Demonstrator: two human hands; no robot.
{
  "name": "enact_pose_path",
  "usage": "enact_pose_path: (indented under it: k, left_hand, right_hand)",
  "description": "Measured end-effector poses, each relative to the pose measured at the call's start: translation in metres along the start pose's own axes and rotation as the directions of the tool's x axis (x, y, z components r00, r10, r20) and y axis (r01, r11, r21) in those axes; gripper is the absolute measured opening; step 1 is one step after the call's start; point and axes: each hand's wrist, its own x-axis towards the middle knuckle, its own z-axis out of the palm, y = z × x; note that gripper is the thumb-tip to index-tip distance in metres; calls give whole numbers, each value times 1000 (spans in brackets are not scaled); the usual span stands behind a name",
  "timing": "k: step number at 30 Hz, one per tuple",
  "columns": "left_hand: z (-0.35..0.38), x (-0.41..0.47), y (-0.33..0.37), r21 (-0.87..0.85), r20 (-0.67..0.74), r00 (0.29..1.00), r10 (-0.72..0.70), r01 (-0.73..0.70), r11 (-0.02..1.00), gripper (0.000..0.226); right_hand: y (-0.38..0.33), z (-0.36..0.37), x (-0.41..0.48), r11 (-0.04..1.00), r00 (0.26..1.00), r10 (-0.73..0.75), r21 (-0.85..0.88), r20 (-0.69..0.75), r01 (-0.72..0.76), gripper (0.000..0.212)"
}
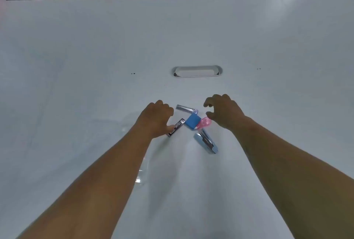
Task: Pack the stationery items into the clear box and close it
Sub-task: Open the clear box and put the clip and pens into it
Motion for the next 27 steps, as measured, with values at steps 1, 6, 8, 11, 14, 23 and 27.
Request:
enact_pose_path:
  k: [1, 6, 8, 11, 14, 23, 27]
  left_hand:
    - [4, 1, 2, 4, 21, 1000, -12, 12, 1000, 43]
    - [29, 4, 7, -28, 8, 996, -91, 91, 995, 41]
    - [36, 5, 9, -55, 24, 994, -111, 112, 992, 41]
    - [42, 9, 14, -76, 55, 988, -142, 146, 986, 38]
    - [45, 11, 16, -144, 43, 979, -198, 202, 969, 29]
    - [45, 12, 18, -315, 34, 953, -300, 295, 902, 13]
    - [36, 9, 10, -369, -3, 942, -336, 311, 876, 20]
  right_hand:
    - [-1, 3, 4, 1000, 1000, -6, 5, 2, 6, 22]
    - [-4, 20, 24, 1000, 999, -26, 15, 24, 26, 19]
    - [-7, 25, 34, 1000, 999, -30, 9, 41, 30, 21]
    - [-11, 35, 49, 999, 997, -35, -9, 64, 35, 24]
    - [-14, 41, 60, 999, 996, -35, -15, 86, 37, 22]
    - [-20, 48, 76, 999, 977, -26, -15, 212, 30, 19]
    - [-24, 49, 76, 1000, 975, -10, -11, 221, 13, 11]
